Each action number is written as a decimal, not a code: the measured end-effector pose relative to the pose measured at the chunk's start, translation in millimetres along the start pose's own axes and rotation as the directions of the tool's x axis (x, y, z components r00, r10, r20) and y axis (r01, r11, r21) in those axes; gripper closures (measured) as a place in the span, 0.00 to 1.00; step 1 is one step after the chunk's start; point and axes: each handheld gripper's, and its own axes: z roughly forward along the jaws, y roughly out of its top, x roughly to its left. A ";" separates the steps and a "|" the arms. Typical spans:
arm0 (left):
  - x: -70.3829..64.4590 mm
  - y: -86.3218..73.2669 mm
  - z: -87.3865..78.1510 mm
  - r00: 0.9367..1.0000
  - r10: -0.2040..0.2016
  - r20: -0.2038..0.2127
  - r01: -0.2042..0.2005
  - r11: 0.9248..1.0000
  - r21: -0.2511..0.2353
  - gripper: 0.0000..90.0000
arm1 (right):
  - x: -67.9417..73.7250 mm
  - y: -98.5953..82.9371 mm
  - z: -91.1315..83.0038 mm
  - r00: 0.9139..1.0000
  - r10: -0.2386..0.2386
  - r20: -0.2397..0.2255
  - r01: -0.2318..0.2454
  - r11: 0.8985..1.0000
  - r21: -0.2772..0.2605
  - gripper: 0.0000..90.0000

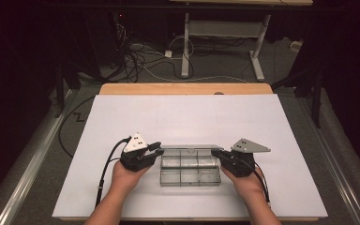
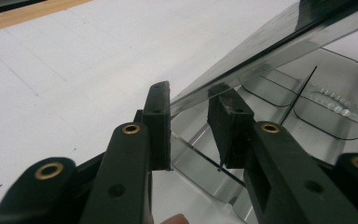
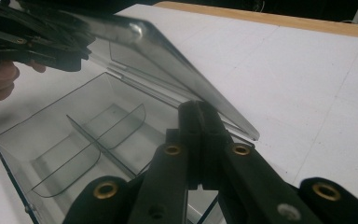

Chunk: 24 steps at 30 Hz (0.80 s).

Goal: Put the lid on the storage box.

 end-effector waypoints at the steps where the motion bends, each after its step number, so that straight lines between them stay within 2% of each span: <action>1: -0.3 -1.2 -0.9 1.000 -0.001 0.000 0.001 1.000 -0.002 0.75 | 0.1 -0.3 -0.1 1.000 -0.001 0.000 0.001 1.000 0.000 1.00; 7: -1.0 -10.0 -7.0 1.000 -0.028 -0.011 0.028 0.999 0.020 0.75 | 1.3 -2.3 -1.1 1.000 -0.008 0.002 0.008 1.000 0.003 1.00; 10: -2.5 -13.2 -9.2 0.999 -0.046 0.003 0.046 0.999 0.019 0.76 | 1.8 -4.9 -1.7 1.000 -0.014 0.003 0.014 1.000 0.010 1.00; 13: -6.2 -15.2 -10.6 0.998 -0.061 0.021 0.061 0.998 0.024 0.78 | 2.1 -7.6 -3.1 1.000 -0.014 0.003 0.014 1.000 0.013 1.00; 16: -11.6 -17.0 -12.5 0.998 -0.062 0.032 0.061 0.998 0.030 0.85 | 2.4 -9.7 -5.4 1.000 -0.012 0.003 0.012 1.000 0.008 1.00; 21: -21.1 -17.8 -15.0 0.995 -0.065 0.079 0.063 0.998 0.026 0.97 | 4.3 -13.1 -8.5 1.000 -0.013 0.000 0.013 1.000 0.006 1.00; 24: -26.2 -16.9 -16.1 0.992 -0.068 0.107 0.066 0.998 0.016 0.97 | 5.6 -14.8 -9.2 1.000 -0.017 -0.004 0.017 1.000 0.010 1.00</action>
